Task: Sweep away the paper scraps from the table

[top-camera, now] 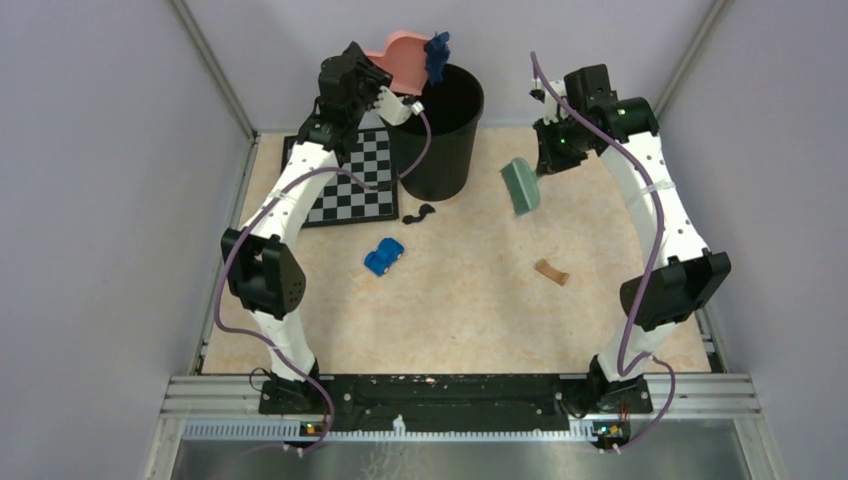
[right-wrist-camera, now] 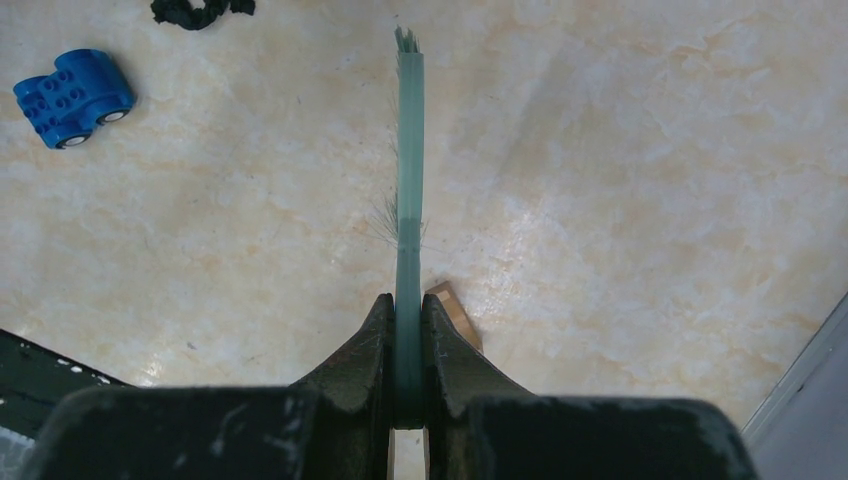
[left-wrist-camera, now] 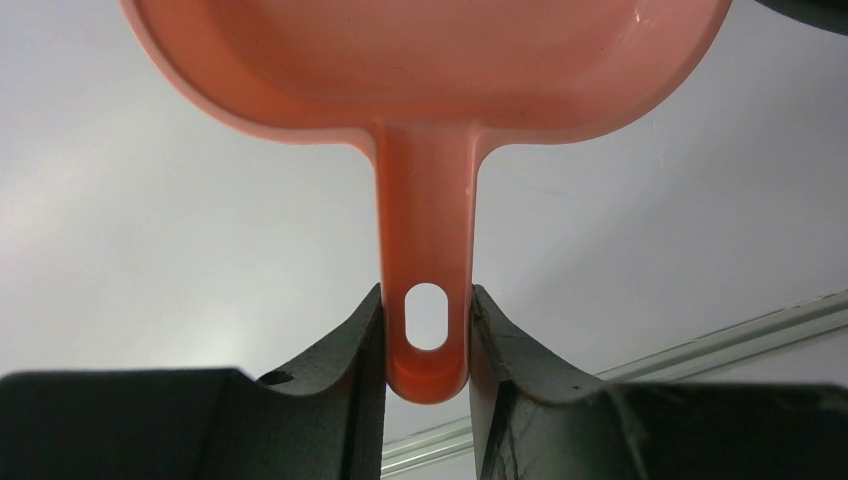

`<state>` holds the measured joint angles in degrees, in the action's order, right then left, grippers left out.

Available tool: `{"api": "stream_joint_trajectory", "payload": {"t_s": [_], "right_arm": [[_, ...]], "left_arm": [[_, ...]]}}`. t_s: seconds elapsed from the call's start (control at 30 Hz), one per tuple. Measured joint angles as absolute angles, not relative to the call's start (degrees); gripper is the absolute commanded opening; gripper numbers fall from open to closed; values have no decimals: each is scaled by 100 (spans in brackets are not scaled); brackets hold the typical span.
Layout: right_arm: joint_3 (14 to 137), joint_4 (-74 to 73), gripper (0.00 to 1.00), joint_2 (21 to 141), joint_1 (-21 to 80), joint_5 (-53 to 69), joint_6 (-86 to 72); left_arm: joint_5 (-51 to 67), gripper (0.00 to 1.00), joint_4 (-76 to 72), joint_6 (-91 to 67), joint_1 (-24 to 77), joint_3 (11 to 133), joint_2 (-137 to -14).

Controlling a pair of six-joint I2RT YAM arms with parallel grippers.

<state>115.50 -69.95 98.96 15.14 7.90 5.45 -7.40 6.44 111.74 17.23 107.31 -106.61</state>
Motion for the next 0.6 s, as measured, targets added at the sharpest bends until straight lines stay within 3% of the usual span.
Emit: {"api": "stream_joint_trajectory", "payload": {"t_s": [0.6], "right_arm": [[11550, -6995, 0, 9896, 1514, 921, 545]], "left_arm": [[-956, 0, 585, 11487, 1483, 10674, -10665]]}}
